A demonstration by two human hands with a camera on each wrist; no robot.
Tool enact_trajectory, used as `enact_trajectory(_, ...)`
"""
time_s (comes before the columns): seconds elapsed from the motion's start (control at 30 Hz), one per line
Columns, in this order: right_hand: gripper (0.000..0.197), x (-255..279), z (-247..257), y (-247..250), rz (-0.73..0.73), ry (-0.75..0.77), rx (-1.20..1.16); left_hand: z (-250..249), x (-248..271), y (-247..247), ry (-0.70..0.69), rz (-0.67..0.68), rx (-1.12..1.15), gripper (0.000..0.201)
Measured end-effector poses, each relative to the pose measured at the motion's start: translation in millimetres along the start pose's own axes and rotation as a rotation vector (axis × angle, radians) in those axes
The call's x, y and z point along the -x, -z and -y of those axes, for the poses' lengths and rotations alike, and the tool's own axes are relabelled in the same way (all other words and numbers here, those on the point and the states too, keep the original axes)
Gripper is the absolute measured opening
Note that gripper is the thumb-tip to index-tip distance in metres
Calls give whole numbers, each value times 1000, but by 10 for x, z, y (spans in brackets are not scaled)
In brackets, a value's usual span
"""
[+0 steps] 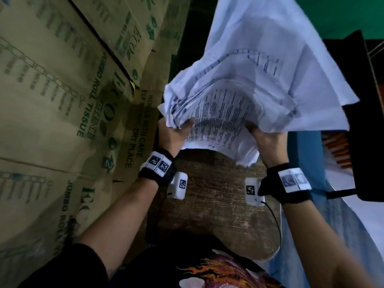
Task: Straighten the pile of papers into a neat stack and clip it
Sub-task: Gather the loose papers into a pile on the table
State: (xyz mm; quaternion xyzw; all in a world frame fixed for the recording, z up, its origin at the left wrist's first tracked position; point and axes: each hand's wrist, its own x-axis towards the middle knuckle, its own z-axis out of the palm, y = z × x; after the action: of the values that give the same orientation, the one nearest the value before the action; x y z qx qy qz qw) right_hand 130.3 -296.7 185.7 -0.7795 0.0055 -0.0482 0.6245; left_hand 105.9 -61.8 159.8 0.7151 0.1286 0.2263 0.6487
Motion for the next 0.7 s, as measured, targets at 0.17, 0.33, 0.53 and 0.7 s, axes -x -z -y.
enact_trajectory(0.17, 49, 137, -24, 256, 111, -127, -88, 146, -51, 241, 242, 277, 9, 62)
enact_trajectory(0.33, 40, 56, -62, 334, 153, -118, -17, 147, -213, 315, 221, 512, -113, 71)
enact_trajectory(0.53, 71, -120, -162, 192, 72, -135, -68, 20, -125, 96, 86, 303, -77, 52)
enact_trajectory(0.7, 58, -45, -237, 301, 124, -215, -79, 230, -82, 253, 328, 479, -25, 62)
